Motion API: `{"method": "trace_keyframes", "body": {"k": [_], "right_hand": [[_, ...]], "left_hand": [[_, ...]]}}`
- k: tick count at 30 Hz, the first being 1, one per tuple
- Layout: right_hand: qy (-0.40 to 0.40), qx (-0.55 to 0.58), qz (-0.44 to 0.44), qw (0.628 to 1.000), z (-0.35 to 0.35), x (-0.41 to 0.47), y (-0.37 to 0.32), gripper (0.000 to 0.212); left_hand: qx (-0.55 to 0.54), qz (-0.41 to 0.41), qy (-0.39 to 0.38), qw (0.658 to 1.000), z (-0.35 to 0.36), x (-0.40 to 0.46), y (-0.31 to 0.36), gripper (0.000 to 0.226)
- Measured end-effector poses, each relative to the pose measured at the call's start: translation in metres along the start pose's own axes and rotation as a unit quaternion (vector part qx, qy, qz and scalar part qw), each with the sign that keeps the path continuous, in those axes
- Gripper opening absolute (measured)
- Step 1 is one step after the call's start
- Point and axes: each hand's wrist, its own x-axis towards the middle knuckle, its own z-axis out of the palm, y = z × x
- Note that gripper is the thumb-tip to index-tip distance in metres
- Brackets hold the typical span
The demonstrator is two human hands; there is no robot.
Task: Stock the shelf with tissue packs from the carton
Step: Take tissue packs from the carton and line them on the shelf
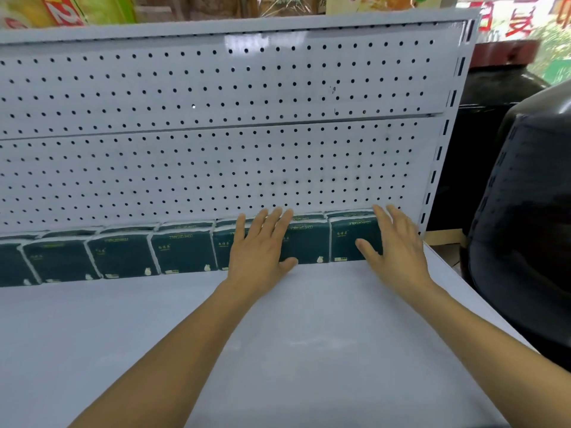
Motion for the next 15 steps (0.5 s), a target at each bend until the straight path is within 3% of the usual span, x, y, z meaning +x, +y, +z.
{"method": "trace_keyframes", "body": {"k": [3, 7, 11, 15], "right_hand": [[0.043, -0.012, -0.094, 0.995, -0.01, -0.024, -0.033, 0.068], [0.059, 0.017, -0.152, 0.986, -0.015, -0.072, -0.098, 0.066], [0.052, 0.036, -0.215, 0.975, -0.006, -0.131, -0.177, 0.062], [0.034, 0.069, -0.283, 0.956, 0.013, -0.2, -0.268, 0.053]], "left_hand": [[-0.031, 0.004, 0.032, 0.999, -0.017, -0.038, -0.018, 0.085], [-0.037, -0.023, 0.093, 0.995, -0.04, -0.109, -0.052, 0.083], [-0.021, -0.071, 0.154, 0.985, -0.068, -0.197, -0.103, 0.074], [0.01, -0.119, 0.157, 0.98, -0.101, -0.304, -0.163, 0.065]]}}
